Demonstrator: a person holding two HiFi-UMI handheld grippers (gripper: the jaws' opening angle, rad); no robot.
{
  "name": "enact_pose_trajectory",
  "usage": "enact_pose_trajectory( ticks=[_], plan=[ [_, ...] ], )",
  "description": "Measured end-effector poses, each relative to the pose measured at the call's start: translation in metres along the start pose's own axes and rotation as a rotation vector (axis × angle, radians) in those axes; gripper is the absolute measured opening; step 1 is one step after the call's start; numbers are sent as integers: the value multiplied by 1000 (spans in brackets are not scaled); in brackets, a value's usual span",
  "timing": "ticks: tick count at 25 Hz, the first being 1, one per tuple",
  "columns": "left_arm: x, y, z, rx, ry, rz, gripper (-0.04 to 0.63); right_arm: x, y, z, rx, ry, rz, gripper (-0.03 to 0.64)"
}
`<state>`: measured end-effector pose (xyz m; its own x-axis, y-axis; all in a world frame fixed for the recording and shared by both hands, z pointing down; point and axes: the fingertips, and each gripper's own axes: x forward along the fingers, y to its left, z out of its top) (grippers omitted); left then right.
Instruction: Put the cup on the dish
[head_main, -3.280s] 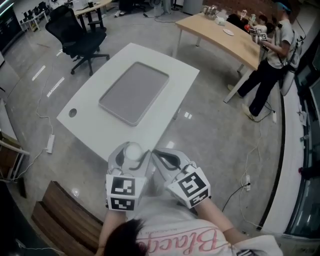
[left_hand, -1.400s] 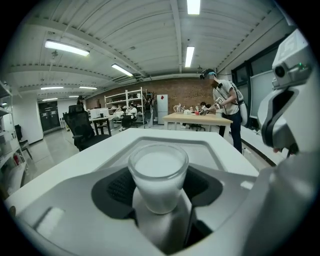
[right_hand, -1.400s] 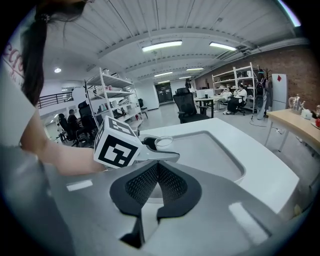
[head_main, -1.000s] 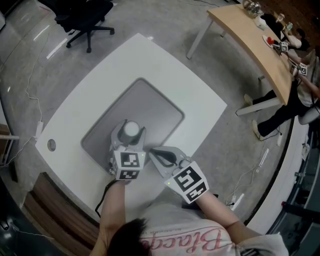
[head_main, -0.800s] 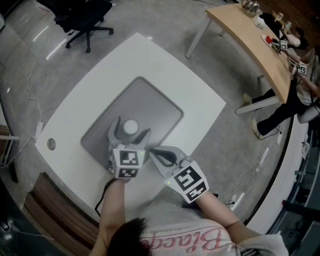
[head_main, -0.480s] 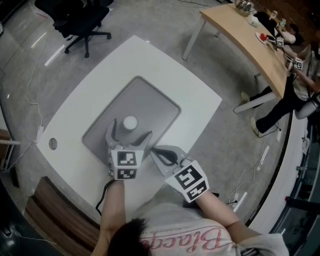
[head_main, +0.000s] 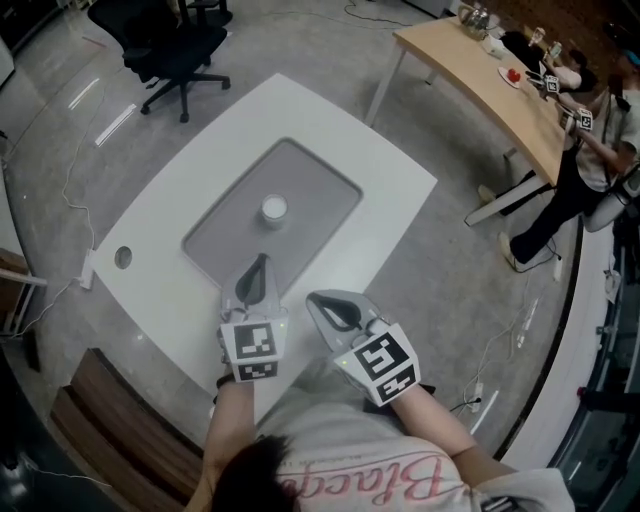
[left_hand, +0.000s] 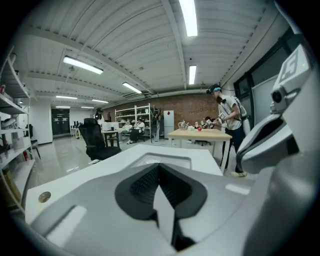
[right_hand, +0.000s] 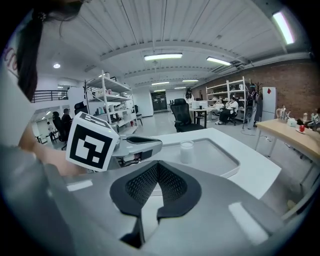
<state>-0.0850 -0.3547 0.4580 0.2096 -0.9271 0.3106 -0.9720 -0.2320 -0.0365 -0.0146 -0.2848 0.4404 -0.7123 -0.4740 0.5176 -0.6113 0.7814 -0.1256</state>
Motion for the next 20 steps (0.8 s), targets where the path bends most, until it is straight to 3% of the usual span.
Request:
enact_pose_trajectory(
  ticks=[5,14,20],
  plan=[
    [-51,-15,16,-28,-54,-69,-2,-15,29,6,-29,-53,-19,0],
    [-125,-36,19,73,-85,-96,-2,-55,74,-5,-38,-107,-71,0],
    [-171,-65,12,63,-91,-163,-2,-82,100,-19,-50,-117,-89,0]
  ],
)
